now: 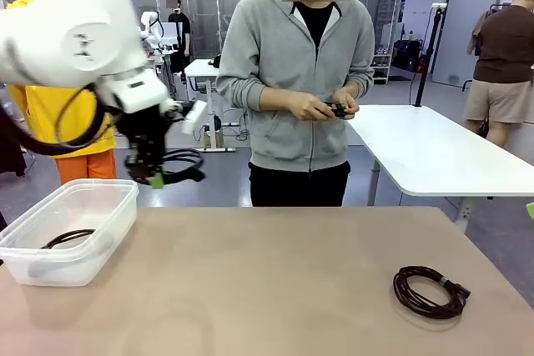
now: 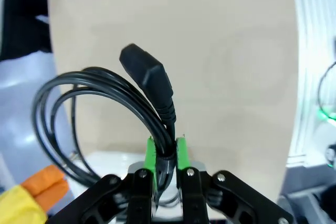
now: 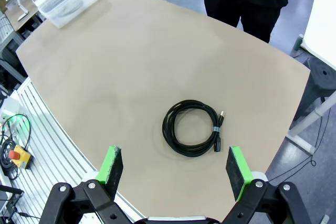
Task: Organize and store the cables.
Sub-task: Place the Power Cable into the Organizing box.
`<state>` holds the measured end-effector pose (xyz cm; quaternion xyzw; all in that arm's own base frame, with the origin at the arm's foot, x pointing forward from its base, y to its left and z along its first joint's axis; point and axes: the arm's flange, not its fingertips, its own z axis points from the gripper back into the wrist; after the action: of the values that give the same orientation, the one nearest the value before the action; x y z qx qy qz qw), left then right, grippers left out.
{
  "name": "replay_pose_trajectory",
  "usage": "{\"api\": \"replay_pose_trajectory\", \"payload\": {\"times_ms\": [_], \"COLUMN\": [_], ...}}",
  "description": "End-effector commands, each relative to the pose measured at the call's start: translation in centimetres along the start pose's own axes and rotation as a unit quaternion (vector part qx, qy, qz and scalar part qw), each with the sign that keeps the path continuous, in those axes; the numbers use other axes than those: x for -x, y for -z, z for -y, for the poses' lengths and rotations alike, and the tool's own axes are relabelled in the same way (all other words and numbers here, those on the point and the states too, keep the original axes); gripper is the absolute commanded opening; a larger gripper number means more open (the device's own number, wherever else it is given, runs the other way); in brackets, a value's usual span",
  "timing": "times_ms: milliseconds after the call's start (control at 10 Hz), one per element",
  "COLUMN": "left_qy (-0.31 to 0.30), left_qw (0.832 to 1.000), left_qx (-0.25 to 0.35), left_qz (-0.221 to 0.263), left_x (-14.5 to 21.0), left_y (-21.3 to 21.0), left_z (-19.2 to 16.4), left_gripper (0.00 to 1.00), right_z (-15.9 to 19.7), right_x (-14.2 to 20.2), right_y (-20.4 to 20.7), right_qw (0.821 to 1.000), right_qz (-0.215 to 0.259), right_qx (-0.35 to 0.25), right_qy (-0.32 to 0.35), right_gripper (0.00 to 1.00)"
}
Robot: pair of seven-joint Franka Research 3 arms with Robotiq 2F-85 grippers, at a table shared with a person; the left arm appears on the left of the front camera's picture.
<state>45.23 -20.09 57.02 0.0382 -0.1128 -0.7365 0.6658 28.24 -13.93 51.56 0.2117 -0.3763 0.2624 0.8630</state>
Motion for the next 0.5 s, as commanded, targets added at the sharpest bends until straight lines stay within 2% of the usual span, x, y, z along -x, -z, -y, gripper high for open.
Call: {"api": "replay_pose_trajectory", "payload": {"times_ms": [0, 200, 400], "left_qy": [-0.033, -0.089, -0.123], "left_qw": [0.998, 0.994, 0.991], "left_qx": [-0.048, -0.058, -0.042], "left_qz": [0.032, 0.037, 0.011], "left_x": [5.6, 11.9, 16.5], "left_y": [-0.8, -1.2, 0.2], "left_z": [2.4, 2.9, 2.0], "left_gripper": [0.17, 0.17, 0.17], "right_z": [0.1, 0.1, 0.1], "right_x": [0.1, 0.1, 0.1], "right_y": [-0.1, -0.1, -0.1], "right_qw": [1.0, 1.0, 1.0], "right_qz": [0.003, 0.003, 0.003], "right_qx": [-0.006, -0.006, -0.006], "right_qy": [-0.008, -0.008, -0.008], "right_gripper": [1.0, 1.0, 1.0]}}
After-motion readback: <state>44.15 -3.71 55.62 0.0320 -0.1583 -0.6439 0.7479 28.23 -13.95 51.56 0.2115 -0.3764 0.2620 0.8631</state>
